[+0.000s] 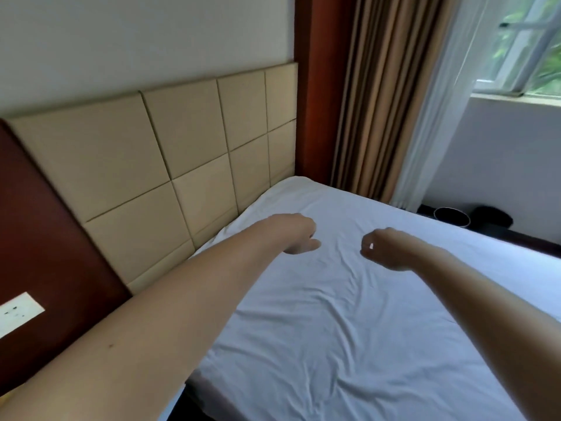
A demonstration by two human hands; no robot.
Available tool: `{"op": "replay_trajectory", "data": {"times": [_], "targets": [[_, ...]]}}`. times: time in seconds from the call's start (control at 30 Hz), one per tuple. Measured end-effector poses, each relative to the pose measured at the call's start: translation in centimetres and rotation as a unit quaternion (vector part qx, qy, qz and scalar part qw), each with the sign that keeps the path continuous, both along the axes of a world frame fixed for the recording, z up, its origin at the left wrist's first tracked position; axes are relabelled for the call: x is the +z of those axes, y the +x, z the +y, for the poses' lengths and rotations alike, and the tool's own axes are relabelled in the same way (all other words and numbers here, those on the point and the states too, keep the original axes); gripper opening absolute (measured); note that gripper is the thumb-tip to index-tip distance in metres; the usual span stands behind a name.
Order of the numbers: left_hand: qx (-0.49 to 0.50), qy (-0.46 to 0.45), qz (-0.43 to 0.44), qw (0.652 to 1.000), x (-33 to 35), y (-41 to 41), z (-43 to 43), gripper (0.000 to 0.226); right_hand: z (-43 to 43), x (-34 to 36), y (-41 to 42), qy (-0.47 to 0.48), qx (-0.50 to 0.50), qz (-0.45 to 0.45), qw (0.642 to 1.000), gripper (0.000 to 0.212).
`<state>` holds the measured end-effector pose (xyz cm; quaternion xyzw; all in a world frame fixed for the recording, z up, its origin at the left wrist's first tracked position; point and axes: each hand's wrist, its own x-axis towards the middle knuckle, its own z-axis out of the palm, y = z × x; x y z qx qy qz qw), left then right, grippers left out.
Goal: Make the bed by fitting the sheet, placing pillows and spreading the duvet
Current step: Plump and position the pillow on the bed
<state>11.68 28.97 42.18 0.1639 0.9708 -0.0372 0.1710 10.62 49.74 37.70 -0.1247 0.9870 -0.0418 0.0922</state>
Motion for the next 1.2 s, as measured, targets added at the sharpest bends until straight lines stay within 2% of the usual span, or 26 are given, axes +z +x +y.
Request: {"op": "replay_trajectory", "data": {"times": [0.27,0.73,1.0,1.2], "targets": [[-0.1,-0.02,-0.018,0.995,1.4,-1.3,7.3,0.041,6.6,2.5,1.9,0.037,-0.051,0.027,0.998,0.025],[-0.31,0.007,-0.026,0.95,0.6,-6.0,20.6,0.043,18.3,3.6,7.0,0.071,-0.265,-0.015,0.961,0.027],[-0.389,0.019,-0.025,0.921,-0.3,-3.6,31.6,0.041,28.3,3.5,13.9,0.075,-0.349,-0.019,0.934,0.024],[-0.416,0.035,-0.031,0.908,-2.1,0.8,42.4,0.041,39.4,2.3,20.4,0.078,-0.396,-0.063,0.913,0.024]]}}
